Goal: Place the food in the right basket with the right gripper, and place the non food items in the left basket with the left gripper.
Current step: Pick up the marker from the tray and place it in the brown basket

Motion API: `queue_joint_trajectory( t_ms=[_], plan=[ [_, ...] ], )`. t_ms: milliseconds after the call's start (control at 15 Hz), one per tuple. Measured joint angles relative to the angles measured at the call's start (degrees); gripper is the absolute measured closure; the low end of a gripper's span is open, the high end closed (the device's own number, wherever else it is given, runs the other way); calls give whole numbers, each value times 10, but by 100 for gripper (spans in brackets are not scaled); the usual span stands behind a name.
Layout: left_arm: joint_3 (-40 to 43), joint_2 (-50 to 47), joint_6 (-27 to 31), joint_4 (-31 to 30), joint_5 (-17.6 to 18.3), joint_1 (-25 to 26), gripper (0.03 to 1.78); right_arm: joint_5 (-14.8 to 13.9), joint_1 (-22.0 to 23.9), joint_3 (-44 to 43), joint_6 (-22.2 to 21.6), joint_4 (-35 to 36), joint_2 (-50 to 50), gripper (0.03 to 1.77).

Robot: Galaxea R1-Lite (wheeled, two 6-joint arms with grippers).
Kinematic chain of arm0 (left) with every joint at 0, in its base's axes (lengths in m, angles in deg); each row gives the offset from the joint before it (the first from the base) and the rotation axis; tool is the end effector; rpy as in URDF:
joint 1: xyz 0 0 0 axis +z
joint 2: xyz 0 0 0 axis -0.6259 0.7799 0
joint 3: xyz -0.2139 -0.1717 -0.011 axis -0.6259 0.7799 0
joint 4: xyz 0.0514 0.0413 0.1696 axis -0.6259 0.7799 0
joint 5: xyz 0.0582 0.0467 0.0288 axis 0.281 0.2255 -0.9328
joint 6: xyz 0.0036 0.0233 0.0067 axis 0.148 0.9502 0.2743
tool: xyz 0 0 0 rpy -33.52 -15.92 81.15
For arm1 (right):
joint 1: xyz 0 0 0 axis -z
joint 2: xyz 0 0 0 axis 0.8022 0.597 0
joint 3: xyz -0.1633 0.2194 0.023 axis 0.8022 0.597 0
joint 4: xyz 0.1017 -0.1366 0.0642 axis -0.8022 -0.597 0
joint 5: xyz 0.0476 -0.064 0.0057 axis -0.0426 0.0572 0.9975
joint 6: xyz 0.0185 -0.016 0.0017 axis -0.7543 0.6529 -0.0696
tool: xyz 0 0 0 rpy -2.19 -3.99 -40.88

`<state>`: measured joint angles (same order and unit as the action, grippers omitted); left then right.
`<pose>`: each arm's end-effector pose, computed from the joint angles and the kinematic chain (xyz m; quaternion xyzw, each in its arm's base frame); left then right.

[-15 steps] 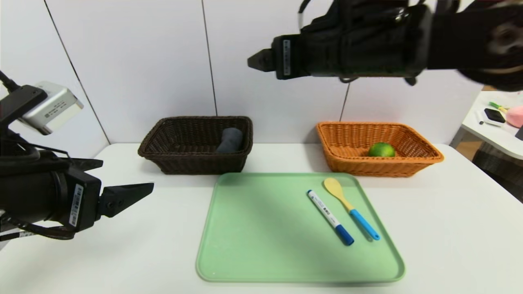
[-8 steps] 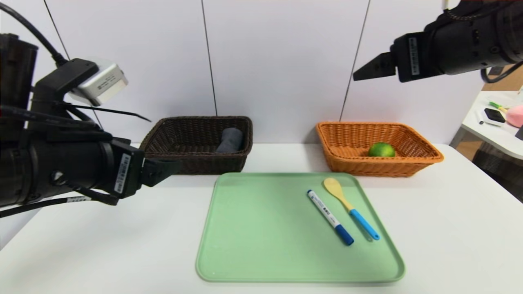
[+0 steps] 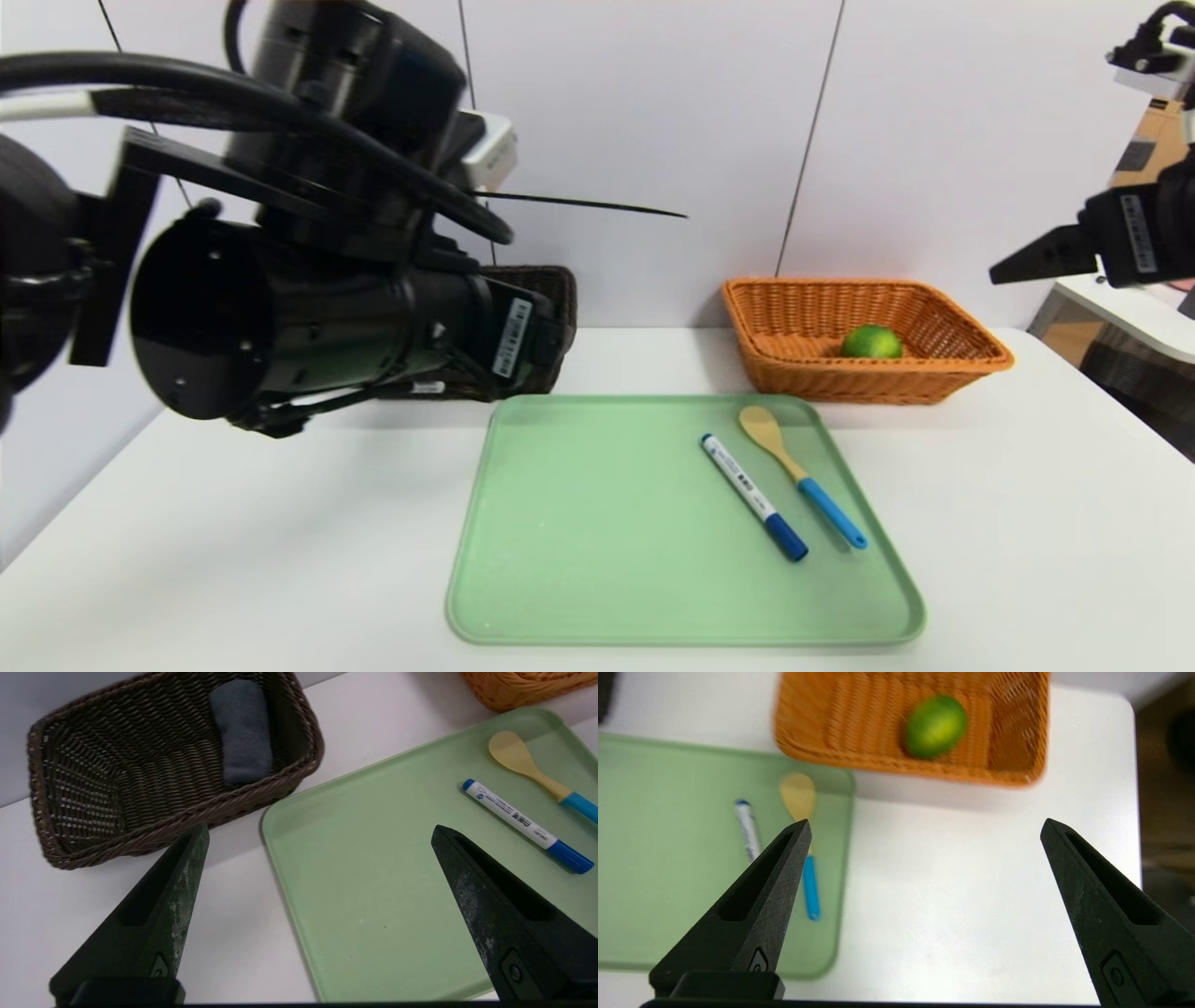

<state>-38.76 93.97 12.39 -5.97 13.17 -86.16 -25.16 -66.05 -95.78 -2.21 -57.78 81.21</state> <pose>0.1942 -0.1946 0.2690 0.0882 0.2033 -0.1575 0.9623 0.2062 0.0410 0.3132 -0.0663 0.3266 -0.0027 0.9428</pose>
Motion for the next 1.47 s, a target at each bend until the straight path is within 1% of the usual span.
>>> queue_joint_trajectory(
  t_ms=[133,200,333,467,600,667,733,800,1000,1067,1133,1333,1467],
  plan=[
    [-33,37,-20,29,-5,-33,12,11,40,12,2,-40,-10,11],
    [-47,53,-33,45,-4,-48,12,23,59,17,4,-53,-10,11],
    [-68,85,-60,68,-2,-72,12,65,95,26,10,-63,-5,11],
    [-85,117,-82,81,-5,-87,12,102,122,29,15,-62,13,11],
    [-112,147,-101,92,-14,-96,12,127,145,31,15,-61,38,11],
    [-135,163,-110,99,-22,-99,12,145,155,31,12,-60,48,11],
    [-163,181,-122,111,-31,-100,12,154,161,32,11,-60,54,11],
    [-191,198,-136,128,-36,-101,12,157,165,32,11,-60,58,11],
    [-284,254,-189,210,-40,-110,12,159,179,34,11,-51,65,11],
    [-306,274,-208,238,-41,-115,12,161,183,36,11,-51,65,11],
    [-317,292,-224,250,-42,-118,12,165,186,39,11,-50,66,11],
    [-328,334,-275,236,-47,-133,12,168,193,57,11,-50,61,11],
    [-329,347,-295,221,-47,-141,12,171,198,63,12,-49,58,11]
  ],
)
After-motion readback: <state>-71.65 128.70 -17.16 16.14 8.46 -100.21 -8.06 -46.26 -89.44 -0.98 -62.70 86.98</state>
